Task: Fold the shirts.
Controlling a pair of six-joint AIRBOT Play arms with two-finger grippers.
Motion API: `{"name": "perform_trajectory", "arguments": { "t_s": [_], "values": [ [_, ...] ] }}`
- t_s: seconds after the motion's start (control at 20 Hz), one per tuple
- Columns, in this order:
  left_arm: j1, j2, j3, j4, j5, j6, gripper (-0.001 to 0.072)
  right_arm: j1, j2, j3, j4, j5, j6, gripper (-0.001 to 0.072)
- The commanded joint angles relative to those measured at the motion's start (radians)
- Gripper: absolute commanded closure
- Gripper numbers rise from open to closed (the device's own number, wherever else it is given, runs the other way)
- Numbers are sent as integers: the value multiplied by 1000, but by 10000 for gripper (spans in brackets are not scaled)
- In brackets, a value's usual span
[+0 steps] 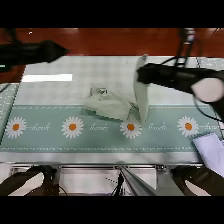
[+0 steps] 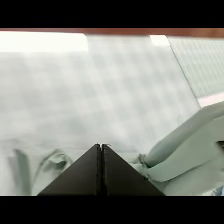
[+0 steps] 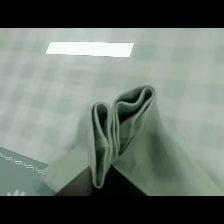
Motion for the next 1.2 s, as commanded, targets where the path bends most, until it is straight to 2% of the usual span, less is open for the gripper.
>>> {"name": "perform_trajectory", "arguments": {
  "t_s": [0.0, 0.2, 0.35, 0.4, 0.45, 0.5, 0.6, 0.7, 0.8, 0.9, 1.0, 1.05, 1.1, 1.15],
  "values": [
    [185, 138, 0, 18, -192, -44, 689, 145, -225, 1, 156, -335, -29, 696],
    [189, 196, 0, 18, -286, -48, 689, 289, -419, 1, 389, -622, -29, 695],
    [166, 202, 0, 18, -287, -47, 689, 344, -485, 1, 473, -641, -29, 678],
    [162, 197, 0, 23, -285, -47, 689, 350, -486, 1, 470, -624, -31, 556],
    [161, 191, 0, 32, -285, -47, 689, 350, -481, 1, 469, -594, -34, 354],
    [163, 184, -1, 41, -283, -47, 688, 335, -467, 1, 468, -555, -53, 229],
    [163, 170, -2, 66, -283, -47, 688, 266, -403, 1, 404, -418, -132, 220],
    [163, 162, -2, 90, -283, -47, 688, 156, -309, 1, 254, -251, -138, 221],
    [163, 161, -2, 120, -277, -47, 688, 7, -187, 1, 67, -40, -137, 221],
    [163, 161, -2, 154, -275, -47, 688, -155, -77, 1, -183, 205, -116, 224],
    [163, 161, -2, 193, -277, -47, 687, -313, -29, -6, -401, 480, -108, 347],
    [163, 161, -2, 197, -276, -47, 687, -384, -29, -28, -412, 564, -122, 354],
    [163, 161, -2, 196, -276, -47, 687, -451, -30, -73, -352, 600, -152, 354],
    [163, 161, -2, 196, -277, -47, 687, -511, -30, -141, -209, 595, -190, 353]
  ]
}}
